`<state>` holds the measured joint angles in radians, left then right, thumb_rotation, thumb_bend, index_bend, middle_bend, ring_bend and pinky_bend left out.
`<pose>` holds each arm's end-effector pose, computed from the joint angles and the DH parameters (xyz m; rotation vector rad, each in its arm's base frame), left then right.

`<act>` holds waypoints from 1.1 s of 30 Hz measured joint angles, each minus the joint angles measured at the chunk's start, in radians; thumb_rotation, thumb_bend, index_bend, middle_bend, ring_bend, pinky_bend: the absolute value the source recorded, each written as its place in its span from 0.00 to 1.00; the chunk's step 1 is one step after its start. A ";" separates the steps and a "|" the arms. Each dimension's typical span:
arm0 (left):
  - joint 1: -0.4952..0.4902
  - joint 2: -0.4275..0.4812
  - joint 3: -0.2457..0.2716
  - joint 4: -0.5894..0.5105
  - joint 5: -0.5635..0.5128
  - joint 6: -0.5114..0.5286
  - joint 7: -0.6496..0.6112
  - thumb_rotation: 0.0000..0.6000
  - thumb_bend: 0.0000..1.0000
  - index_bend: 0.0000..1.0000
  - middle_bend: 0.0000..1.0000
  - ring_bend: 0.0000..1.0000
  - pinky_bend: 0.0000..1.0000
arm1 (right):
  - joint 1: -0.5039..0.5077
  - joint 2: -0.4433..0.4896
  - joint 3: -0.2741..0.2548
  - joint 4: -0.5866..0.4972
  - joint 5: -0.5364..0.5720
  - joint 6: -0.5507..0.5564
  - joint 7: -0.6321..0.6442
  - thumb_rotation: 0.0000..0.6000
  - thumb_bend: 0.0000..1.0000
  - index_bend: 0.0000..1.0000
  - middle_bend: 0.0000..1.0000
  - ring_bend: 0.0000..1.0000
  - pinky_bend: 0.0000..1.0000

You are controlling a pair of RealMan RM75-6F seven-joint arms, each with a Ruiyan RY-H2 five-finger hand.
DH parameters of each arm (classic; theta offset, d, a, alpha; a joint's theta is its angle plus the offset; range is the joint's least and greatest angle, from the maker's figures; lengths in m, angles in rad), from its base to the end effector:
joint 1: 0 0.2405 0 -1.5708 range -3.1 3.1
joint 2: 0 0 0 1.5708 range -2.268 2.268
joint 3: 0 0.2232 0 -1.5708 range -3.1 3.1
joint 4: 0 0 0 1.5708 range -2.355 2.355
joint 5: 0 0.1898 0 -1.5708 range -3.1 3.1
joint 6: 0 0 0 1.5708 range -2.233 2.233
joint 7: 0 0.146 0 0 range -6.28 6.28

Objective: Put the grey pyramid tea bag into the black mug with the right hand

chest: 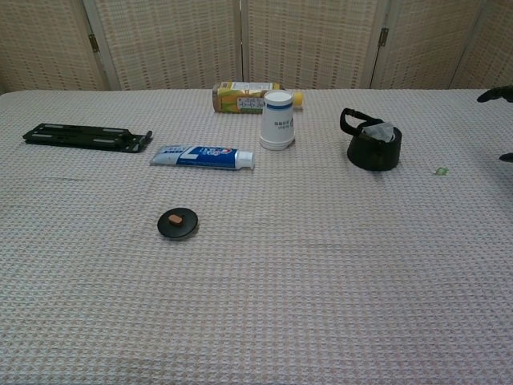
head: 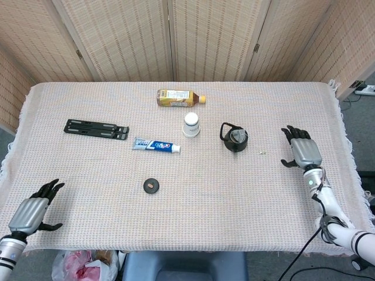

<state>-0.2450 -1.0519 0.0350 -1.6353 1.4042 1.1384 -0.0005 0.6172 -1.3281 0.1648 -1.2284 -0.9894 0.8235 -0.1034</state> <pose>-0.2866 0.1972 0.1315 -1.6223 -1.1169 -0.6457 -0.2682 -0.3494 0.1032 1.5130 -1.0831 0.6398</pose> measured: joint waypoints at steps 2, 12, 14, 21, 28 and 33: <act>0.001 0.002 0.000 0.000 0.001 0.003 -0.005 1.00 0.06 0.00 0.00 0.02 0.26 | -0.002 0.009 0.000 -0.015 -0.012 0.000 0.006 1.00 0.17 0.00 0.00 0.00 0.00; 0.004 0.007 0.004 -0.002 0.017 0.014 -0.015 1.00 0.06 0.00 0.00 0.02 0.26 | 0.032 0.117 0.007 -0.149 -0.034 -0.031 -0.057 1.00 0.53 0.00 0.47 0.17 0.04; 0.006 0.009 0.005 -0.002 0.023 0.020 -0.017 1.00 0.06 0.00 0.00 0.02 0.26 | 0.061 0.141 0.003 -0.179 -0.003 -0.063 -0.122 1.00 0.62 0.00 0.56 0.25 0.11; 0.011 0.013 0.008 -0.002 0.036 0.032 -0.026 1.00 0.06 0.00 0.00 0.02 0.26 | 0.191 0.224 -0.026 -0.290 0.236 -0.154 -0.317 1.00 0.88 0.00 0.71 0.40 0.18; 0.014 0.016 0.009 -0.002 0.042 0.040 -0.032 1.00 0.06 0.00 0.00 0.02 0.26 | 0.407 0.272 -0.140 -0.346 0.549 -0.265 -0.451 1.00 1.00 0.00 0.81 0.52 0.20; 0.014 0.014 0.008 -0.002 0.040 0.039 -0.029 1.00 0.06 0.00 0.00 0.02 0.26 | 0.561 0.265 -0.260 -0.360 0.720 -0.291 -0.525 1.00 1.00 0.00 0.84 0.55 0.21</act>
<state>-0.2314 -1.0374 0.0427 -1.6370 1.4437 1.1773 -0.0293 1.1782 -1.0634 -0.0953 -1.5879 -0.2698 0.5325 -0.6282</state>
